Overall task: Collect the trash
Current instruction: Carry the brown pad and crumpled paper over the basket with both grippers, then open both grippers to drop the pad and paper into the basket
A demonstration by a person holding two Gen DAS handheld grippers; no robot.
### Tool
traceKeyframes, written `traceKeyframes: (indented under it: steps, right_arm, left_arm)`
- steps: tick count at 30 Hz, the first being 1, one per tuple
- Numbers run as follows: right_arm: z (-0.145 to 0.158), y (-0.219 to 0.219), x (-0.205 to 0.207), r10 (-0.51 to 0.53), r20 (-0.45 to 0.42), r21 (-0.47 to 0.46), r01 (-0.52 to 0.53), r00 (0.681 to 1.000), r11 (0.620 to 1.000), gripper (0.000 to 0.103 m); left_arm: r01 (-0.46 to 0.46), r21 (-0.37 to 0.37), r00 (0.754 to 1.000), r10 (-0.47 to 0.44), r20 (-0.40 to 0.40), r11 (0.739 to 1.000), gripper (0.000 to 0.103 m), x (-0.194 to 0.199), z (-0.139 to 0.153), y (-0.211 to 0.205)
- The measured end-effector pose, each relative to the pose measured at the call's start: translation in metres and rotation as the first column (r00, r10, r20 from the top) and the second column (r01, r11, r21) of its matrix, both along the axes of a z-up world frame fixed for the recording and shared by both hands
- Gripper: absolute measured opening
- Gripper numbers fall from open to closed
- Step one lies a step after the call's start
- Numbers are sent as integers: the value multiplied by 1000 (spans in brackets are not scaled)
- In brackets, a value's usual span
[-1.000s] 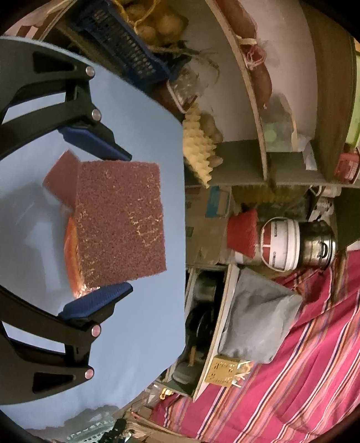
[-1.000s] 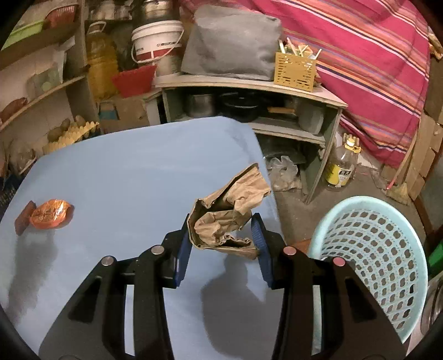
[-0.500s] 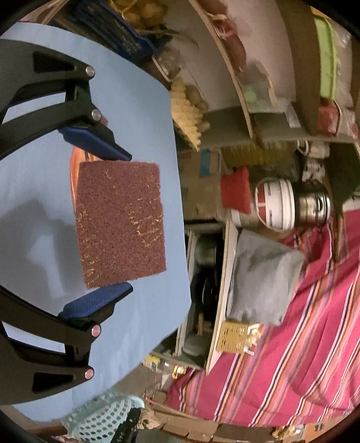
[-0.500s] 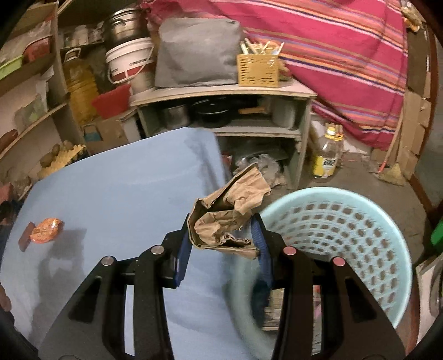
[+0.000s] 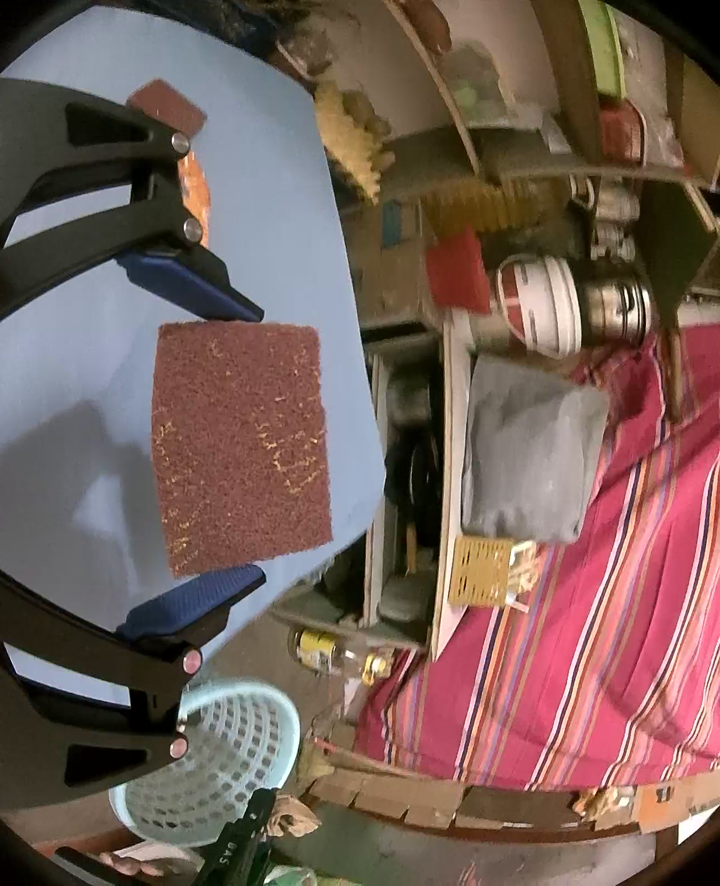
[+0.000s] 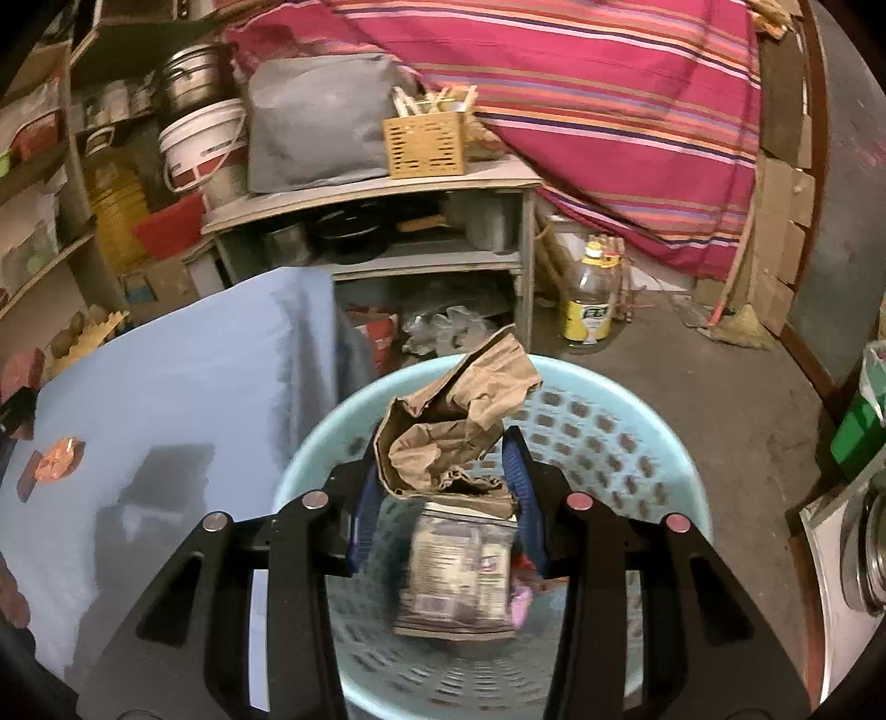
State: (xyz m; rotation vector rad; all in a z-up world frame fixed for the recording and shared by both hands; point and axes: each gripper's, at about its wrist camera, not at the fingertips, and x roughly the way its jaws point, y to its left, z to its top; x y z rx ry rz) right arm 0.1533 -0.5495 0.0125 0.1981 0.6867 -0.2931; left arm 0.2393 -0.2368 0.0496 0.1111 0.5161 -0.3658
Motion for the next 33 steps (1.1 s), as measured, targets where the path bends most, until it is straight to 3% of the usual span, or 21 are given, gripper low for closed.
traceKeyframes:
  steps: [20,28,33]
  right_arm:
    - [6,-62,-23,-99,22,17,99,995,995,42]
    - [-9,-69,-13,-99,-24,27,99,995,995,42]
    - [-9,-68,-9,-87,-29,26,88,996,996,42]
  left_arm:
    - [226,9,973,-226,-48,974,85,-9,-28,-166]
    - [274,-6,958,-274,-90,962,85,-8,-38,-200]
    - [304,22,950,-301,-85,952,85,-9,-37,-214]
